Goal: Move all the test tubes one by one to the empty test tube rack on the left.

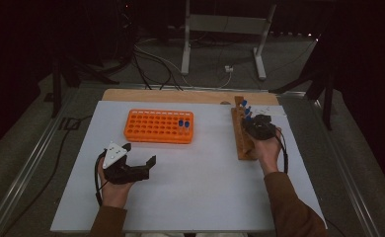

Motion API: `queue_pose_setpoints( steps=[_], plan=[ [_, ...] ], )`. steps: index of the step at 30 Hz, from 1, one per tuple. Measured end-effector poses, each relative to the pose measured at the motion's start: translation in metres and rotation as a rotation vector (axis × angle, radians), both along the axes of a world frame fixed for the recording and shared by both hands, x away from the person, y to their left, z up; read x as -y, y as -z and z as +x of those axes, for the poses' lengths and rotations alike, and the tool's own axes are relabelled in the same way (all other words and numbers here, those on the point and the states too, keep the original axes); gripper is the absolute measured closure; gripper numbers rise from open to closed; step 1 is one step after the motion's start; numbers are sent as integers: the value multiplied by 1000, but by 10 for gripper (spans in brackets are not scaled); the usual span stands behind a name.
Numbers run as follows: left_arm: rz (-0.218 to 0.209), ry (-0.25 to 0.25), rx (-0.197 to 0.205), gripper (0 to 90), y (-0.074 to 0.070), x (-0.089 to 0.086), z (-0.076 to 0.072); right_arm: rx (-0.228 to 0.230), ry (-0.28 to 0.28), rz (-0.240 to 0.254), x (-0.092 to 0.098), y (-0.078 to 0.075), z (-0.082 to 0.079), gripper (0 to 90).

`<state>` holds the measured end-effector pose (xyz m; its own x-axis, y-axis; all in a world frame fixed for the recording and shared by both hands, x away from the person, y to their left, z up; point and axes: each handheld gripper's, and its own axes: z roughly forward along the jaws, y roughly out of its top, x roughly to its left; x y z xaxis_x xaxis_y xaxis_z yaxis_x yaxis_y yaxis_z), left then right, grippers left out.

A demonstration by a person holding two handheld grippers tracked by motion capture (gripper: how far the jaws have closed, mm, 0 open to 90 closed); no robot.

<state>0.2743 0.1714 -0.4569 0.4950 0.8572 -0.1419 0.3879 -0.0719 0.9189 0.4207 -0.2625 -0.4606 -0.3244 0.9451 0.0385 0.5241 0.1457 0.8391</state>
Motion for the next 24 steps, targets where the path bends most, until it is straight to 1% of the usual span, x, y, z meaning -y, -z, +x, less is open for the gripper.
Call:
queue_pose_setpoints(
  steps=[1,2,4,9,11,17,18,21,24],
  plan=[
    [-1,1,-1,8,0,1,0,6,0,-20,-2,0,-1,762],
    [1,4,-2,8,1,1,0,10,4,-23,-3,0,-1,763],
    [2,7,-3,8,1,2,0,12,5,-18,-2,1,-1,766],
    [1,7,-5,8,1,2,0,19,11,-28,-3,0,-2,767],
    [3,7,-8,8,2,2,1,23,13,-22,-2,-1,-2,767],
    [5,8,-10,8,2,3,1,43,11,-8,0,-10,-6,767],
    [5,9,-10,8,2,3,1,44,3,-7,0,-12,-6,768],
    [7,9,-14,8,3,3,1,50,-16,-23,0,-17,-9,768],
    [10,8,-19,8,5,3,1,62,-17,-16,3,-23,-11,768]
  ],
)
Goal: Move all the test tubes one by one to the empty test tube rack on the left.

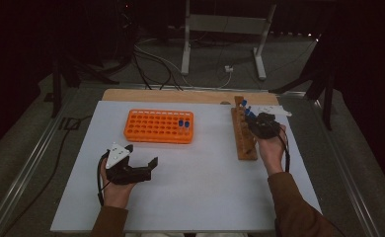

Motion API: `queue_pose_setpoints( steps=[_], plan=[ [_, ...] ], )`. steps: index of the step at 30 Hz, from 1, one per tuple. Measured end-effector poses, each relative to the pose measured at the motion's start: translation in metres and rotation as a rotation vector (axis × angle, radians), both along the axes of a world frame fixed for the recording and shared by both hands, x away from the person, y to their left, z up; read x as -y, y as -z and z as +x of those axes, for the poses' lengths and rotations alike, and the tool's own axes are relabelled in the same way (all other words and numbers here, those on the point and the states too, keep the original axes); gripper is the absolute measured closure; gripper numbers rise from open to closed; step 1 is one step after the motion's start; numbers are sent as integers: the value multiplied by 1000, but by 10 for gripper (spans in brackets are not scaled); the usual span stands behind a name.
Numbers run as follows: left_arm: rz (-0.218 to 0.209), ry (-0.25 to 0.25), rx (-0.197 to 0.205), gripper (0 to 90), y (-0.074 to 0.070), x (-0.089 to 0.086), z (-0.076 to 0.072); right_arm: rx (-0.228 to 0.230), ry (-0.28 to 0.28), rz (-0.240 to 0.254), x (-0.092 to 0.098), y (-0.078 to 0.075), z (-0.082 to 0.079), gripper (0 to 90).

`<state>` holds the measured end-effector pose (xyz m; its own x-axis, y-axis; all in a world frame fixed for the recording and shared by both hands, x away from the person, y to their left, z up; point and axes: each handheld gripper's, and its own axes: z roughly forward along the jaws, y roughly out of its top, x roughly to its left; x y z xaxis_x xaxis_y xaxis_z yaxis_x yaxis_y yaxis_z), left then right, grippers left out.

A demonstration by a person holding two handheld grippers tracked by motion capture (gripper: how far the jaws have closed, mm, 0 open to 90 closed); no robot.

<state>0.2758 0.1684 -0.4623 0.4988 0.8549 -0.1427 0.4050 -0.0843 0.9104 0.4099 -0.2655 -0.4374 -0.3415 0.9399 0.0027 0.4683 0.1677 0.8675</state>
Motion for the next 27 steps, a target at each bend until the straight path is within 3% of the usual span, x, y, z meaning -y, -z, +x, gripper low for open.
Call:
queue_pose_setpoints(
  steps=[13,20,27],
  plan=[
    [5,6,-13,8,4,3,1,77,-50,29,7,-32,-18,768],
    [2,4,-13,8,5,3,0,84,-112,35,0,-35,-29,768],
    [3,4,-15,8,5,4,0,75,-178,42,-11,-27,-42,767]
  ],
)
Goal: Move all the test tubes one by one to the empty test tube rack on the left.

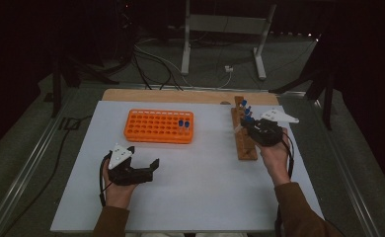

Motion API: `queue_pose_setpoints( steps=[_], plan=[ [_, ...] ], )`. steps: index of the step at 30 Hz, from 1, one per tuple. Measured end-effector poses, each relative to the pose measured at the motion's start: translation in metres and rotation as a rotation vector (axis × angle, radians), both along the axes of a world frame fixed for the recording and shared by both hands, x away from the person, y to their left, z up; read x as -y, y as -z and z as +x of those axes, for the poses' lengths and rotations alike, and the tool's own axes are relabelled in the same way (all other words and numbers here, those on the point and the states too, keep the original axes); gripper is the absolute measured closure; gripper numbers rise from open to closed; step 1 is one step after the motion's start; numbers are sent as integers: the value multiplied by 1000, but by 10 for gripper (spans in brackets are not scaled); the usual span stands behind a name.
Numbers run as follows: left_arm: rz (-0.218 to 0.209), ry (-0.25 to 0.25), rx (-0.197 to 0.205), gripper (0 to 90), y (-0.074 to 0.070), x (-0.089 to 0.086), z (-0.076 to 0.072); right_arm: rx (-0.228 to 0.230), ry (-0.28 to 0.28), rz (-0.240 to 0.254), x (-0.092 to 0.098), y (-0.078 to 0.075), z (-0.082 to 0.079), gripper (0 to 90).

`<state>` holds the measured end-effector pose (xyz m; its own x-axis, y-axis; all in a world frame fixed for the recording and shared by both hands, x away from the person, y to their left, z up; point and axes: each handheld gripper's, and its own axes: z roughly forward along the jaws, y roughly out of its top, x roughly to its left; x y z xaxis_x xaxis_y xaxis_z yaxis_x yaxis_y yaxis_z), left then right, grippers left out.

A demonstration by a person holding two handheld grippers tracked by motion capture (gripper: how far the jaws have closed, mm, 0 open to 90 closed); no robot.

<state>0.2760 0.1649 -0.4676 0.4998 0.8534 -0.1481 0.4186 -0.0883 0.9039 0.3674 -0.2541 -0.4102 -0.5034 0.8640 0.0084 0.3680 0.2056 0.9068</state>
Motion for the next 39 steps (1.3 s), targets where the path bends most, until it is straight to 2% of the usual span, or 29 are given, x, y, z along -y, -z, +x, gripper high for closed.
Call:
queue_pose_setpoints(
  steps=[9,16,25,34,39],
  plan=[
    [2,-2,0,8,1,0,0,-18,-67,16,-12,10,-13,767],
    [5,-7,-4,8,2,0,0,-32,-91,49,-13,17,-20,767],
    [8,3,9,8,2,5,-1,-38,-117,33,-17,19,-22,767],
    [32,35,7,8,0,22,5,-47,-154,35,-29,16,-23,767],
    [56,74,20,8,-5,43,10,-55,-166,46,-32,12,-26,766]
  ],
)
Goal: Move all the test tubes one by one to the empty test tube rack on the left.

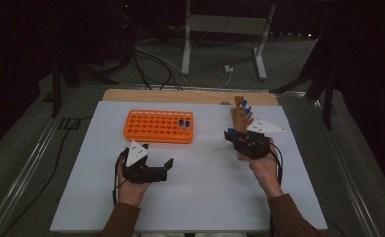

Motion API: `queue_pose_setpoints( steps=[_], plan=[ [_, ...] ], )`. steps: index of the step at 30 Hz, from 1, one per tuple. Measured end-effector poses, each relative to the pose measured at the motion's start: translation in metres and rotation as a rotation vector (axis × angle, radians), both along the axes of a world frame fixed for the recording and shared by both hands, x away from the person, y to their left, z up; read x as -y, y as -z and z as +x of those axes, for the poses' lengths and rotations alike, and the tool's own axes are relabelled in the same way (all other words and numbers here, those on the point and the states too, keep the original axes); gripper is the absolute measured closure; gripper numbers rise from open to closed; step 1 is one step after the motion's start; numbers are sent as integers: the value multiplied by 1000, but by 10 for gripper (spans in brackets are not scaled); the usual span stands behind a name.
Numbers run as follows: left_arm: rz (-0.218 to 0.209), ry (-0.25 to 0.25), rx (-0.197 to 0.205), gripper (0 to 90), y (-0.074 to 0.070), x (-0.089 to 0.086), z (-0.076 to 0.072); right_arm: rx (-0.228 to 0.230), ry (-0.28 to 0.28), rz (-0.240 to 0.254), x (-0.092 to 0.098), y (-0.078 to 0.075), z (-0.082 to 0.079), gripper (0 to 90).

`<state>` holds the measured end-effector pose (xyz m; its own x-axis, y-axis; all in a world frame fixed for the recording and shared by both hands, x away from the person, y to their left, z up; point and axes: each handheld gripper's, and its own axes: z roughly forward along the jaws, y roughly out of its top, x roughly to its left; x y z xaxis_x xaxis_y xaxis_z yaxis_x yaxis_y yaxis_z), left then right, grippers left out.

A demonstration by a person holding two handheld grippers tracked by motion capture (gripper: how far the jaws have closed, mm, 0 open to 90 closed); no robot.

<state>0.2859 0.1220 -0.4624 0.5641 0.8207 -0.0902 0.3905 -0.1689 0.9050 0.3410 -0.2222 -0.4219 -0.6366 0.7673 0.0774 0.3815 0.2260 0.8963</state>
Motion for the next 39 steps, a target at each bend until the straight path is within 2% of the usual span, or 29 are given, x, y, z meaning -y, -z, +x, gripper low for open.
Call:
queue_pose_setpoints(
  steps=[2,8,11,20,24,30,36,39],
  plan=[
    [18,15,17,8,-4,11,2,-8,-12,9,-2,-1,-1,767],
    [27,53,37,14,-10,36,8,-40,-41,24,-10,-2,-5,766],
    [26,68,40,24,-10,48,12,-47,-59,22,-15,-2,-8,766],
    [81,134,73,90,-8,82,16,-51,-98,11,-27,-3,-14,765],
    [78,169,97,208,-7,95,17,-61,-118,27,-30,-3,-15,765],
    [89,218,128,495,-8,113,16,-68,-145,36,-35,-4,-19,765],
    [92,236,141,665,-8,118,16,-65,-153,51,-34,-6,-19,765],
    [86,234,154,706,-9,118,16,-73,-154,56,-34,-5,-19,765]
  ],
)
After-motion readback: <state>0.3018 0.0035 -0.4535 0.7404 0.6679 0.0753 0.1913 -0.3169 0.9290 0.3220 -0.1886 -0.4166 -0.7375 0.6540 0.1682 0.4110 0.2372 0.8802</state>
